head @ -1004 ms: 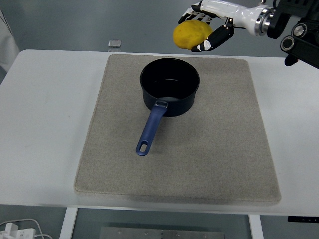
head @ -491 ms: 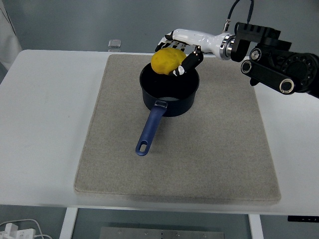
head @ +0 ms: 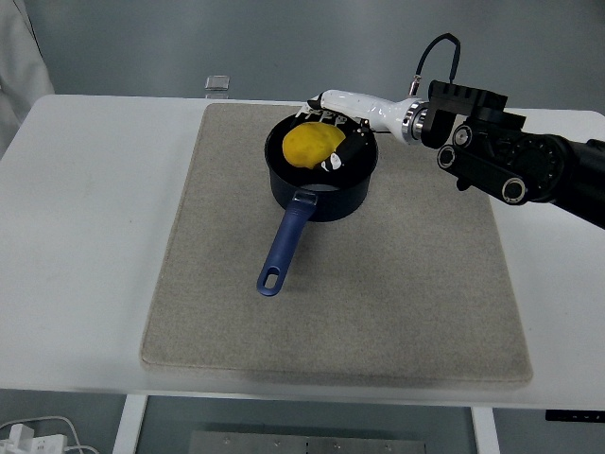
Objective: Put the potato in the blue pot
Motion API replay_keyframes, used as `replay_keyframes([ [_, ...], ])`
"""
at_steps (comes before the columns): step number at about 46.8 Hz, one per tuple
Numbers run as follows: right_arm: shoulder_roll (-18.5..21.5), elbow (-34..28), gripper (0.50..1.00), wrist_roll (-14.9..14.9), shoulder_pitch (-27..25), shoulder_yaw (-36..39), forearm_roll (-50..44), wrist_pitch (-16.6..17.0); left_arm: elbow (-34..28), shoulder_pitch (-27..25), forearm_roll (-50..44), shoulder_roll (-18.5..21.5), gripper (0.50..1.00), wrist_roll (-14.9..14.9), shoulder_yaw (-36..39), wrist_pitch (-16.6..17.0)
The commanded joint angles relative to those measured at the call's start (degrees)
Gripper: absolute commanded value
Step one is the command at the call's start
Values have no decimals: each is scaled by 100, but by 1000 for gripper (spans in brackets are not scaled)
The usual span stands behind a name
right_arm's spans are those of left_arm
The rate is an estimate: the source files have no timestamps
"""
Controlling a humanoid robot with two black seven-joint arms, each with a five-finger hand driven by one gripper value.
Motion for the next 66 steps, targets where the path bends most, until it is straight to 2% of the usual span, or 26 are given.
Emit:
replay_keyframes([
  [1,37,-8,960,1,-2,-28,10,-36,0,0,0,0,1000,0,7,6],
  [61,38,-8,960,1,16,43,19,-142,0,0,0,0,1000,0,-2,-3],
  [66,11,1,960,1,51,43,28,-229,0,0,0,0,1000,0,-2,-3],
])
